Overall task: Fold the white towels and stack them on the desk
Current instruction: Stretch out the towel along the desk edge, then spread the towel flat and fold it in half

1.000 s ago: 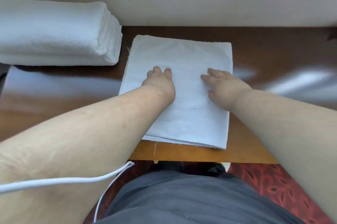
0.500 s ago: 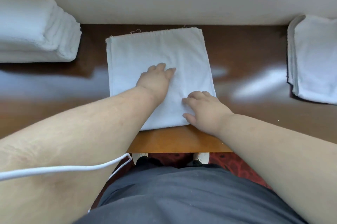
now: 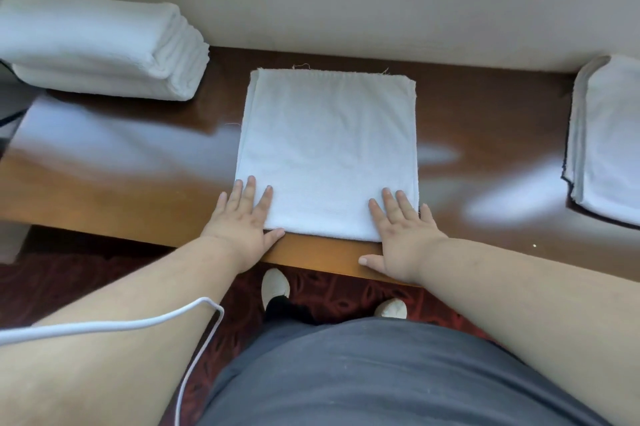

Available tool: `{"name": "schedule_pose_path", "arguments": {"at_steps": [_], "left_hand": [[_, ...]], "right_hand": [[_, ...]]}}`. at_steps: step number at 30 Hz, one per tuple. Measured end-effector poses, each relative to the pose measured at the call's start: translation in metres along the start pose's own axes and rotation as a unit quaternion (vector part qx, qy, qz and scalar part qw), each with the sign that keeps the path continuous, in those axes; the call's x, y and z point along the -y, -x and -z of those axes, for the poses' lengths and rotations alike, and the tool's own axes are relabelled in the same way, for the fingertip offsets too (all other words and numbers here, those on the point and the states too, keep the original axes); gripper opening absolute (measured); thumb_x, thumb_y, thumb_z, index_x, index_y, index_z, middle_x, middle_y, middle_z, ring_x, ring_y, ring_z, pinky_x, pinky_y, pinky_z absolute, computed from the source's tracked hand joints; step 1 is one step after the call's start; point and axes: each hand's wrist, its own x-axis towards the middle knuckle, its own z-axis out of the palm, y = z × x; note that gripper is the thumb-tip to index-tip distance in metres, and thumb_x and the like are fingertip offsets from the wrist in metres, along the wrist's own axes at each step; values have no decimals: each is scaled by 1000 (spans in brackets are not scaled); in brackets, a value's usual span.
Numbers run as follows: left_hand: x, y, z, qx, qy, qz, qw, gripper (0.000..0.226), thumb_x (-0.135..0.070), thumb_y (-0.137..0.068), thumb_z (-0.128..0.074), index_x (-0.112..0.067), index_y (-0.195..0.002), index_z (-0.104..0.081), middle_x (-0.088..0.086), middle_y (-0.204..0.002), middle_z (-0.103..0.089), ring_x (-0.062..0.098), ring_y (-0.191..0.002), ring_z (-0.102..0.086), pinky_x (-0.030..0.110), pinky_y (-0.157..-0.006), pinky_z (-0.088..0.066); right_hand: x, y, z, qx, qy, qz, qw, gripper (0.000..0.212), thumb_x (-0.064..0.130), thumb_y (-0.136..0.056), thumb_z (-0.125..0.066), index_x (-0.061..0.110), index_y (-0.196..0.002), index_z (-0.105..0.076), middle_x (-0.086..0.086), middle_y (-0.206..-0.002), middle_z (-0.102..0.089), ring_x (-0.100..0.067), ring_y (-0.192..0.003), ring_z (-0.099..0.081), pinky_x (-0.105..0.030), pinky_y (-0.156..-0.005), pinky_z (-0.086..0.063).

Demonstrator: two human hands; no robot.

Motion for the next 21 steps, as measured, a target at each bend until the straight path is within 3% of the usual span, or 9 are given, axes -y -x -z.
{"name": "schedule_pose_path", "arguments": {"at_steps": [3,6,9,17,19,21], "left_hand": [[-16,19,5,-65,-22,-79,995,71,-53,-99,-17,-23,-152,19,9,-155,33,30,-146,22,47,-118,4],[-37,32,-5,-8,-20,-161,987,72,-53,-100,-21,-27,-150,23,5,-156,33,27,-146,23,51,-119,0],[-33,37,-20,33,-23,-139,989,76,-61,-98,-19,-28,-146,30,3,-154,36,27,-144,29,57,-118,-2],[30,42,-31,11,-16,-98,995,79,-53,-100,-29,-20,-151,20,12,-159,25,32,-148,15,44,-119,-10],[37,44,-32,0,-14,-102,995,75,-47,-101,-31,-17,-153,13,12,-161,16,30,-149,8,40,-119,-15],[41,44,-28,-32,18,-106,994,66,-41,-101,-40,-18,-154,-8,11,-159,-11,28,-145,-14,36,-112,-29]], "right_hand": [[15,14,4,-9,3,12,1000,100,74,-88,-35,21,-154,18,-7,-160,28,-28,-148,23,-55,-120,5],[22,23,-5,-16,13,68,997,95,70,-91,-34,21,-154,18,-5,-160,29,-25,-147,25,-49,-121,5],[22,31,-25,-6,4,30,1000,94,69,-92,-33,21,-154,20,-5,-159,30,-24,-147,25,-45,-122,3],[40,52,-49,-49,-53,-127,989,94,66,-94,-35,15,-155,15,-9,-163,20,-29,-151,11,-44,-122,-7],[48,55,-47,-59,-47,-140,987,92,61,-95,-42,14,-156,7,-10,-164,10,-30,-151,2,-44,-122,-11],[56,60,-46,-98,-27,-154,983,79,48,-93,-55,14,-154,-17,-11,-159,-20,-30,-144,-25,-41,-117,-26]]}}
